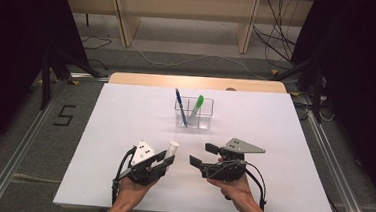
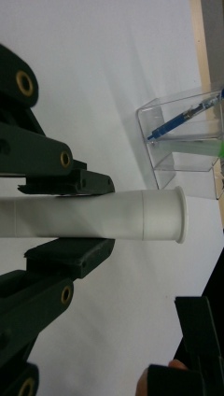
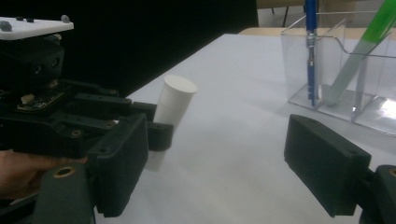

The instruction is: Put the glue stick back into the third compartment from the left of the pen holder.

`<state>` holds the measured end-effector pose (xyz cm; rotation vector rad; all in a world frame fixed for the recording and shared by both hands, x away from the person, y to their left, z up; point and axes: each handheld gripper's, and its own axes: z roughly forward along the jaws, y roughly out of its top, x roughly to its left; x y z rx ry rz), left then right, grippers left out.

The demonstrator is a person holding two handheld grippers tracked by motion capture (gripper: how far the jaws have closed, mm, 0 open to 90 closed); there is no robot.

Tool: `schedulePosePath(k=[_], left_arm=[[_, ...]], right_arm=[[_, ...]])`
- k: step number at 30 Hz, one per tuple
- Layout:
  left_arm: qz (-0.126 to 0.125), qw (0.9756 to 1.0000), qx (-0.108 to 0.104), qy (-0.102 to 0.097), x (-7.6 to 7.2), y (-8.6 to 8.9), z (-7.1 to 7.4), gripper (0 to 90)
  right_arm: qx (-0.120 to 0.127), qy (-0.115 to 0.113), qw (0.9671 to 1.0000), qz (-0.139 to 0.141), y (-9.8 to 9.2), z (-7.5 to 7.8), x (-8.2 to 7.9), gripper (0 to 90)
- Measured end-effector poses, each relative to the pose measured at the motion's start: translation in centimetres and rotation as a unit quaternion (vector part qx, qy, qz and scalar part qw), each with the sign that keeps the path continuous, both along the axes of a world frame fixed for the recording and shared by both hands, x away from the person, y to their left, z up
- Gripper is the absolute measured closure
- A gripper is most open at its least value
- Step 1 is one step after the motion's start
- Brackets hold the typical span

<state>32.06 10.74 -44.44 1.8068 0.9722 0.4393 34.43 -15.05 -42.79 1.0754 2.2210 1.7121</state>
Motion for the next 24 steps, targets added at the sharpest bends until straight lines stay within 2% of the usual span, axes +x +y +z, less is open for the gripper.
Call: schedulePosePath(k=[2,6,10,12,24], left_arm=[[-0.004,1.0,-0.002,-0.004,-0.1,-0.3,0.0,69.4],[-0.008,0.9998,-0.006,-0.015,-0.2,-0.8,0.1,69.4],[-0.01,0.9997,-0.008,-0.022,-0.2,-1.1,0.1,69.4],[-0.011,0.9996,-0.012,-0.025,-0.2,-1.2,0.1,69.4],[-0.02,0.9992,-0.013,-0.032,-0.5,-1.8,0.4,69.4]], right_arm=[[0.006,0.008,0.9999,0.004,0.4,0.0,0.1,23.0],[0.009,0.007,0.9999,0.009,0.9,0.1,0.3,23.8],[0.015,0.021,0.9996,0.012,1.4,0.2,0.4,24.7],[0.015,0.018,0.9996,0.014,1.6,0.2,0.5,25.2],[0.025,0.03,0.9992,0.013,2.4,0.0,1.0,31.3]])
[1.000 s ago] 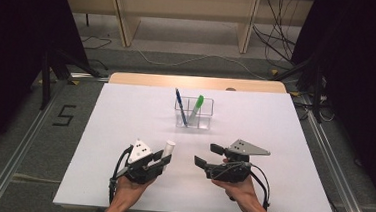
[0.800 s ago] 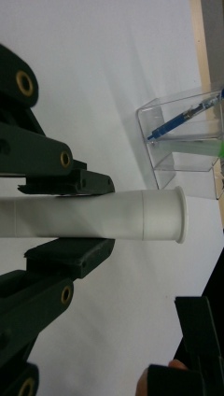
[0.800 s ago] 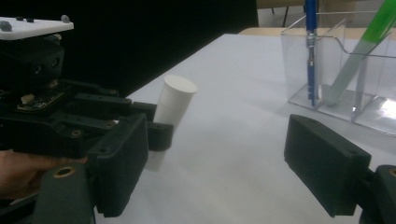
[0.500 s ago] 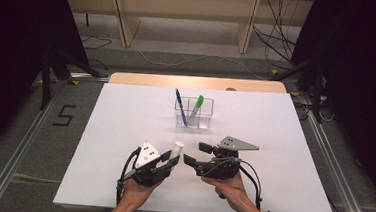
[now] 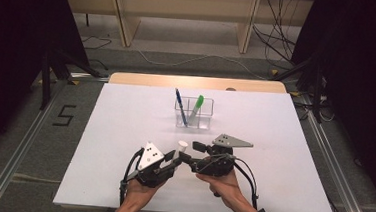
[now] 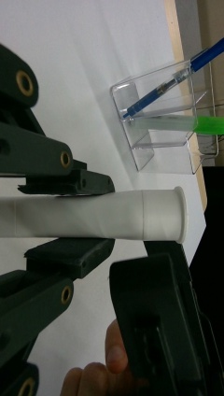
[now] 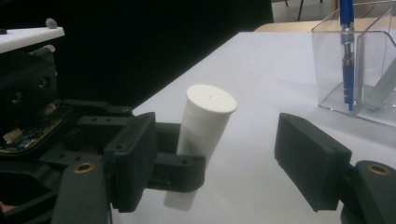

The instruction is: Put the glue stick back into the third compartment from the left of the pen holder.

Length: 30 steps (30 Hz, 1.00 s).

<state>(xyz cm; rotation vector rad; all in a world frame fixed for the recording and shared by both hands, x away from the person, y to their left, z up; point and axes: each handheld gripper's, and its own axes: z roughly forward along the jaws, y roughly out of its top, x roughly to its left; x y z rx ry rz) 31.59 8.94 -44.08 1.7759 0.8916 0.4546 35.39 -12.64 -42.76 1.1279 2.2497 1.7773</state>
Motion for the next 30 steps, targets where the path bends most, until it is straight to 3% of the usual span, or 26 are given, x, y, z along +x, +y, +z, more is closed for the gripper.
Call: schedulePosePath(k=[21,30], left_arm=[[-0.009,0.9997,-0.009,-0.022,-0.51,-0.71,0.36,69.4],[-0.008,0.9997,-0.01,-0.023,-0.54,-0.72,0.38,69.4]], right_arm=[[0.026,0.006,0.9996,0.005,0.57,-0.1,0.19,52.7],[0.035,0.005,0.9994,0.003,0.53,-0.07,0.19,60.2]])
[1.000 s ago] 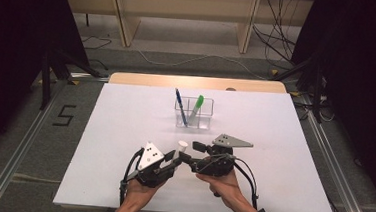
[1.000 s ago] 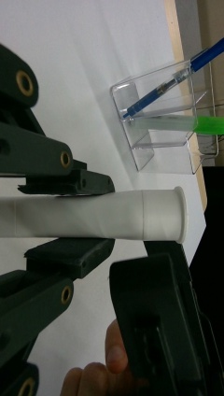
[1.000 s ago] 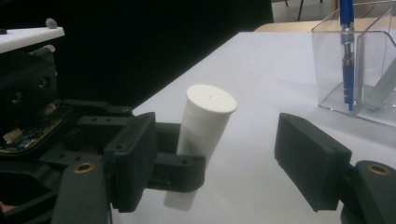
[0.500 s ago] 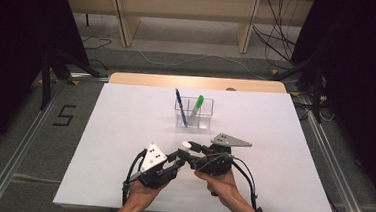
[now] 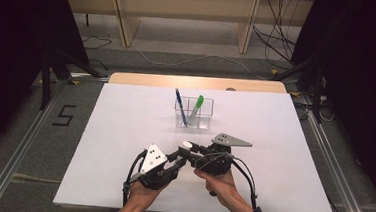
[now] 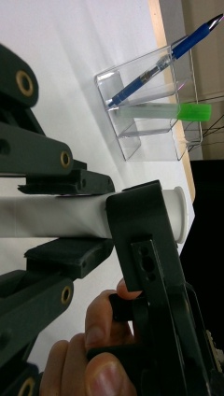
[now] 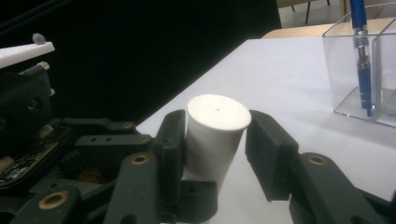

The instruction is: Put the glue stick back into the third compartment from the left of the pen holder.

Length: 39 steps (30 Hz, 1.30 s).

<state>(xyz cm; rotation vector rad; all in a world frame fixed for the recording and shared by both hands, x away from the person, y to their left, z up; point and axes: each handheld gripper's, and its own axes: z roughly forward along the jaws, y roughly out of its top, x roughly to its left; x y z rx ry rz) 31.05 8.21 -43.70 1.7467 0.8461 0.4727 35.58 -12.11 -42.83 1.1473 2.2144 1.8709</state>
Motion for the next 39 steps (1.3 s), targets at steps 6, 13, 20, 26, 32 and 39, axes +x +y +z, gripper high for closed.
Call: schedulePosePath(k=[6,13,20,26,32,39], left_arm=[[0.001,1.0,0.0,-0.003,0.0,0.0,0.0,69.5],[0.0,1.0,-0.001,-0.006,-0.1,0.0,0.1,68.6],[-0.012,0.9997,0.016,0.013,0.1,-0.1,0.4,33.8],[-0.038,0.9984,0.025,0.032,0.1,0.0,0.6,26.2],[-0.048,0.9972,0.03,0.048,0.6,1.1,0.8,21.7],[-0.043,0.9975,0.024,0.051,1.0,2.6,1.0,21.7]], right_arm=[[0.003,0.001,1.0,0.003,0.1,0.1,-0.2,65.6],[0.01,0.003,0.9999,0.004,0.2,0.2,-0.2,67.2],[0.009,-0.01,0.9999,0.0,-0.1,0.6,-0.3,67.4],[0.004,-0.032,0.9994,-0.009,-0.7,1.1,-0.2,67.4],[-0.003,-0.044,0.9988,-0.023,-1.4,1.4,0.2,67.4],[-0.016,-0.061,0.9973,-0.038,-2.0,1.7,0.7,67.4]])
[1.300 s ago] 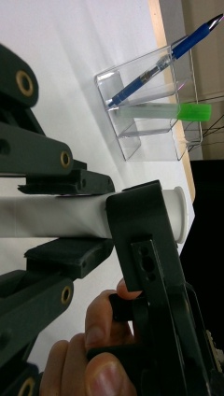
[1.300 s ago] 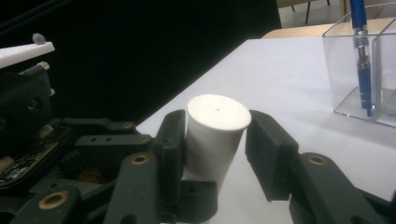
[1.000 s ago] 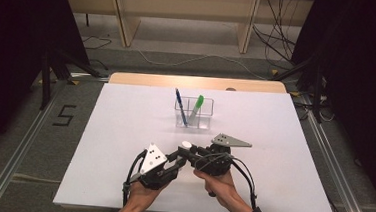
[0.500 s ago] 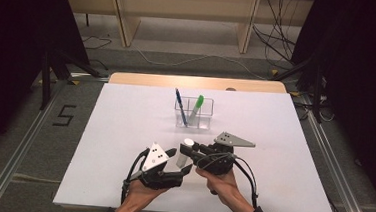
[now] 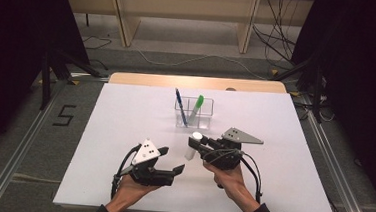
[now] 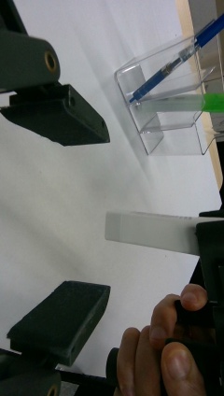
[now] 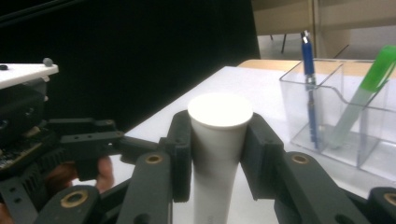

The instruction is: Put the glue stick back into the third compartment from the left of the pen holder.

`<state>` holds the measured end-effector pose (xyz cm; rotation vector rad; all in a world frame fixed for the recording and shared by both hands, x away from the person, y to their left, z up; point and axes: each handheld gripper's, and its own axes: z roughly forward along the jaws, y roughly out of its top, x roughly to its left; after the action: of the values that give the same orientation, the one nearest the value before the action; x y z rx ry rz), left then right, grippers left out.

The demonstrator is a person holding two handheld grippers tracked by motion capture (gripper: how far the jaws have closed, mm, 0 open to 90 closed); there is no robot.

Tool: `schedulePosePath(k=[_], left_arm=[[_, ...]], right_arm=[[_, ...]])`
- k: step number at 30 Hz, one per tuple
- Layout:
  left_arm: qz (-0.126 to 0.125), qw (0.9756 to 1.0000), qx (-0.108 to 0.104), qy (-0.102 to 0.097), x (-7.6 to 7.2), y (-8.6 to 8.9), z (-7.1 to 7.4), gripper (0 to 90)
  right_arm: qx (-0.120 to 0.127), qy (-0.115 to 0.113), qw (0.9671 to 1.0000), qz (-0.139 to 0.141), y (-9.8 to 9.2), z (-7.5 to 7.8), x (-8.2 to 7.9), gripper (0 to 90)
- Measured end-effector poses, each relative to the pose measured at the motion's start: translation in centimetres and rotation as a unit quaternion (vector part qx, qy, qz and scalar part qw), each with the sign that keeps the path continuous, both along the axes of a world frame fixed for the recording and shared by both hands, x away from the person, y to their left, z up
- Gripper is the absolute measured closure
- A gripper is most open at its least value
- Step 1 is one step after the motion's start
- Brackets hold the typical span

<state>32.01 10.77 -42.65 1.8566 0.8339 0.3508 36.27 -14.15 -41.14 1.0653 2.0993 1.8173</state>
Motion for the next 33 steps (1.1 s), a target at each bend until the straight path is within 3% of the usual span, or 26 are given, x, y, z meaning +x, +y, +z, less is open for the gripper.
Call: schedulePosePath(k=[12,23,33], left_arm=[[0.01,0.9999,0.007,0.008,0.5,2.0,-0.3,20.7],[0.021,0.9997,0.006,0.009,0.2,3.9,-0.4,20.2],[0.025,0.9997,0.007,0.006,0.0,4.6,-0.5,18.8]], right_arm=[[-0.017,-0.025,0.999,-0.034,-1.5,0.8,1.4,67.3],[-0.028,-0.029,0.9979,-0.05,-1.8,1.2,2.4,67.3],[-0.04,-0.033,0.9963,-0.068,-2.2,2.0,4.2,67.3]])
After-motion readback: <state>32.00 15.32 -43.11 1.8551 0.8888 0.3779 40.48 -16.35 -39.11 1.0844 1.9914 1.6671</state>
